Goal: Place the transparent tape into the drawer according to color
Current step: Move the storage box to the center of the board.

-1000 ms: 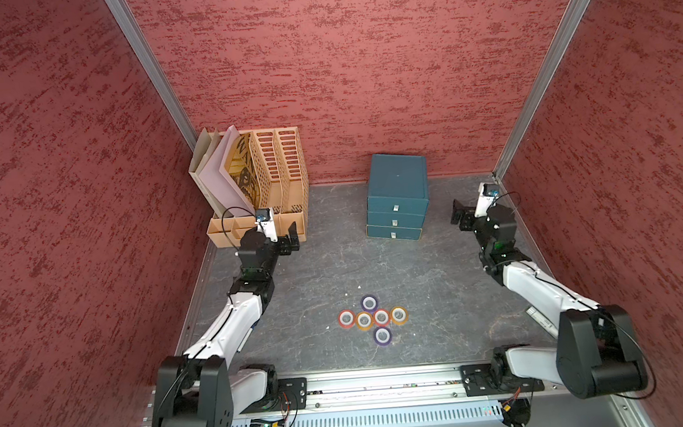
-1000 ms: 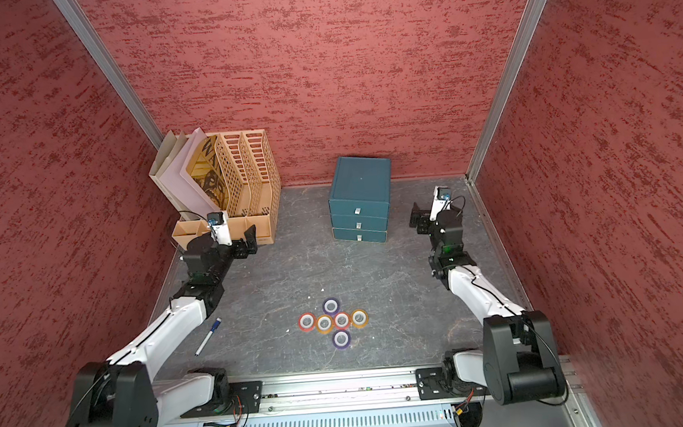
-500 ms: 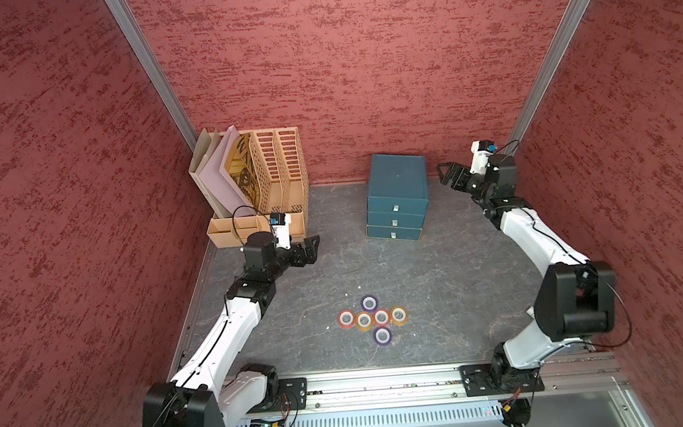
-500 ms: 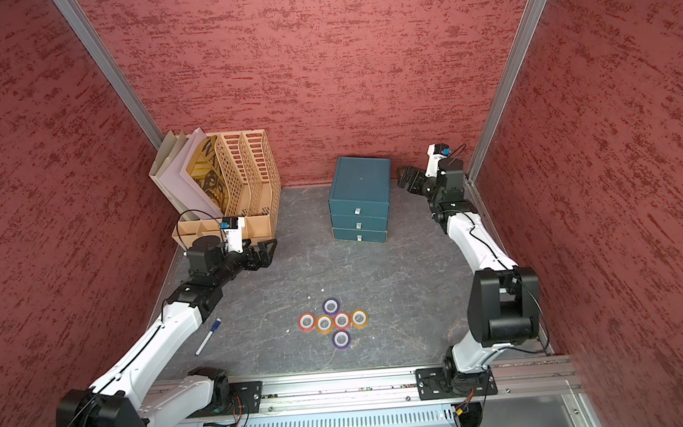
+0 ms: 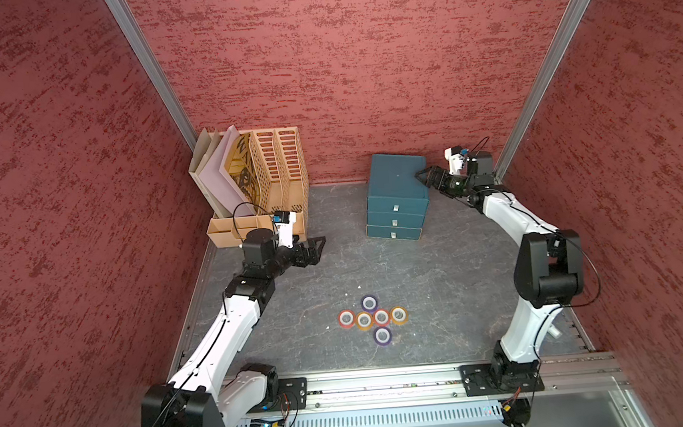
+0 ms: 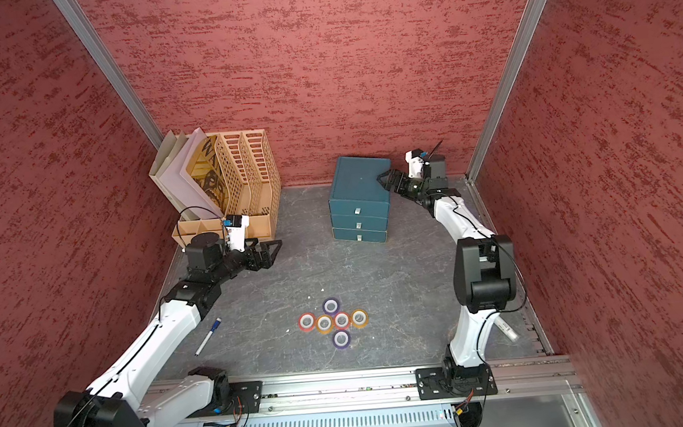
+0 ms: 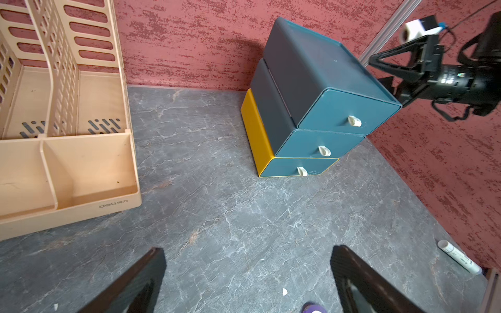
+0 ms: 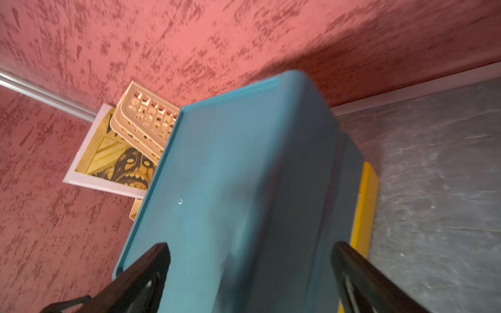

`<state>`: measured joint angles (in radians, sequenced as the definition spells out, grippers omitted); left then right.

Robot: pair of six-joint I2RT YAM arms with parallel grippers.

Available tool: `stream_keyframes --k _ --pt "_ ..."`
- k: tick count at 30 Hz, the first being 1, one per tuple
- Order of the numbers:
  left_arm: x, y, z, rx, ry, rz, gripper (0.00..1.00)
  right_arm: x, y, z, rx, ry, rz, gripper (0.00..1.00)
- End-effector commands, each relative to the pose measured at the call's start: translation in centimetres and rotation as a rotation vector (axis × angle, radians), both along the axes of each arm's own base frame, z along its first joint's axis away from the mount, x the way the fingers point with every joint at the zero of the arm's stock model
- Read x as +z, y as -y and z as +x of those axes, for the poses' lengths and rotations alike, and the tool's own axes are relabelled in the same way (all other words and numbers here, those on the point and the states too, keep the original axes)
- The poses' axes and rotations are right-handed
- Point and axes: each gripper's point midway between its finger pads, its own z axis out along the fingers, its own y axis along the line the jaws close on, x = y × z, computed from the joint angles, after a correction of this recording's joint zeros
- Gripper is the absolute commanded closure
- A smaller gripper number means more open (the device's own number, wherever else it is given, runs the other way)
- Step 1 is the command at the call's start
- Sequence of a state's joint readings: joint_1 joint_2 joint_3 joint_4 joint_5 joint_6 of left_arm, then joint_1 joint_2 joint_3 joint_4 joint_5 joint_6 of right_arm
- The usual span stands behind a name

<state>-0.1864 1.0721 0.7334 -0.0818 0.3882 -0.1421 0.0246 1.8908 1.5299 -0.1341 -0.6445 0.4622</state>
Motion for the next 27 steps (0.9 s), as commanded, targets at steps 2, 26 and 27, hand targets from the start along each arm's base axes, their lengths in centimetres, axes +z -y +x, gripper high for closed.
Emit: stream_keyframes --k 2,26,27 --pt "1.2 0.6 -0.2 -0.033 0.021 -0.007 0.00 0.0 -3.5 -0.1 0.146 -0.001 -0.023 0.01" --pt "1.7 0.0 0.2 0.006 0.047 0.002 0.00 -4.6 -13.9 -4.5 0.608 -0.071 -0.185 0.01" --pt "1.9 0.4 0.4 -0.014 0.053 -0.013 0.00 -4.2 -13.7 -4.4 0.590 -0.058 -0.206 0.01"
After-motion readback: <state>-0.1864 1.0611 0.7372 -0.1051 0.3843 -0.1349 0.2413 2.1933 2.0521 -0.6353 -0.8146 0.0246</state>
